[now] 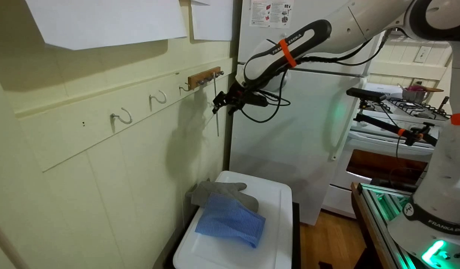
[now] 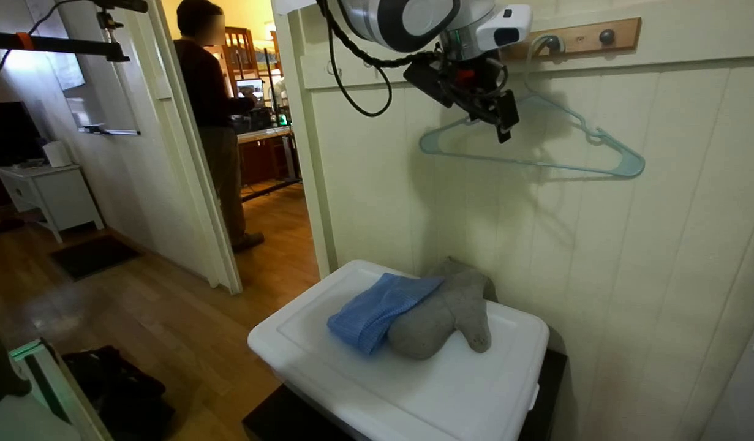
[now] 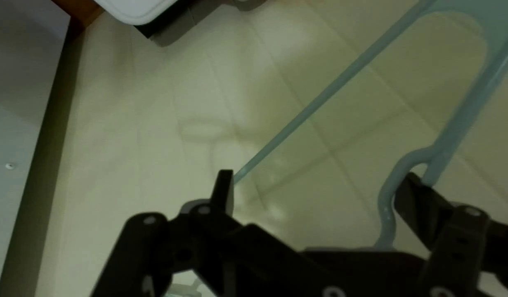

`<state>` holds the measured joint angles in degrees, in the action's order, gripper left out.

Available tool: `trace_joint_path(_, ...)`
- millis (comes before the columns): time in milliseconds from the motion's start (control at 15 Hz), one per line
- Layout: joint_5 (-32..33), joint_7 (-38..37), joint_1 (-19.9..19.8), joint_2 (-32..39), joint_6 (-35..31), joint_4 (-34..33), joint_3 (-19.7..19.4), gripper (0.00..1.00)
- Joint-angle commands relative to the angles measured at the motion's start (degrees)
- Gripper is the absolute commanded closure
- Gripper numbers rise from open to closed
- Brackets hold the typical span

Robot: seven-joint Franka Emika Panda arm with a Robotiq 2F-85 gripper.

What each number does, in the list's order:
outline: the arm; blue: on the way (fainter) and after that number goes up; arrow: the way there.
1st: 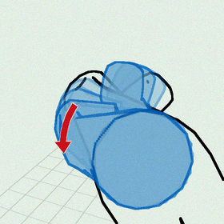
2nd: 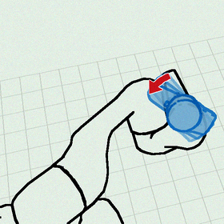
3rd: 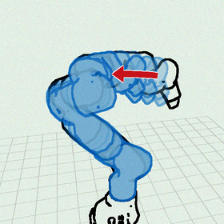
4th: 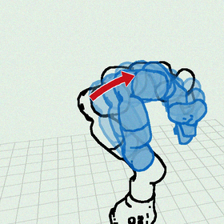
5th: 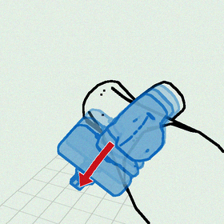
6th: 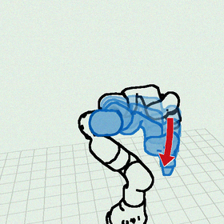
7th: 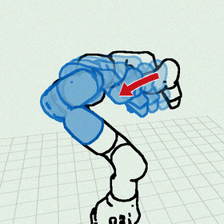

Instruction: Move the clothes hanger to the next hook

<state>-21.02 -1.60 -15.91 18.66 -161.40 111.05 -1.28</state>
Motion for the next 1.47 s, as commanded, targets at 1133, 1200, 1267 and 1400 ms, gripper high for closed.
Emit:
trace_joint_path(1133,2.6,-0.2,1.7,-7.0,-0.9,8.2,-3.6,0.00)
trace_joint_path(1200,4.3,-0.9,2.1,-7.7,0.1,8.6,-4.6,0.00)
trace_joint_path(1267,5.7,-1.2,2.4,-8.4,0.8,9.1,-5.3,0.00)
trace_joint_path(1400,8.2,-1.9,3.0,-9.4,1.7,9.9,-6.6,0.00)
